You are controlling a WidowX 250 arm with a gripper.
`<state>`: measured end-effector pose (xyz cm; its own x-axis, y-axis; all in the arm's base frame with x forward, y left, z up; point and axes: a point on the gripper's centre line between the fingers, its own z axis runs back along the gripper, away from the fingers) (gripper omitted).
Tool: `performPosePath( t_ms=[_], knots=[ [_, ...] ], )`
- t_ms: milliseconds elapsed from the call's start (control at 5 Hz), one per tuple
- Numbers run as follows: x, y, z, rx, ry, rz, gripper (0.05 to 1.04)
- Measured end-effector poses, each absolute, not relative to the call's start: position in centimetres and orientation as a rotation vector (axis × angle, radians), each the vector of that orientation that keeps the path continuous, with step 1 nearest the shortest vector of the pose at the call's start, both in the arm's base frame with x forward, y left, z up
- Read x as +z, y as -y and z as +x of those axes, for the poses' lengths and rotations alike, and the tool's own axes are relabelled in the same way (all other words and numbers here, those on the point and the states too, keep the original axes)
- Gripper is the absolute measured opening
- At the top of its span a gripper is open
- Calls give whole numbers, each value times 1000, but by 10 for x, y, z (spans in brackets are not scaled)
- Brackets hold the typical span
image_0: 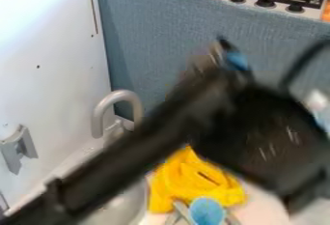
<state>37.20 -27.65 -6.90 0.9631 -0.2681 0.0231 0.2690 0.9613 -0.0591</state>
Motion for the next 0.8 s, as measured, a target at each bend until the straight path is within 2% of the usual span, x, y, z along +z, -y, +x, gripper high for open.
performPosePath(
  t_ms=[200,400,600,800],
  knots=[
    [-53,265,347,-272,1,-43,540],
    [-52,263,321,-289,-114,-9,536],
    [-71,265,303,-291,-205,-6,537],
    [-86,263,293,-301,-248,8,536]
  ],
)
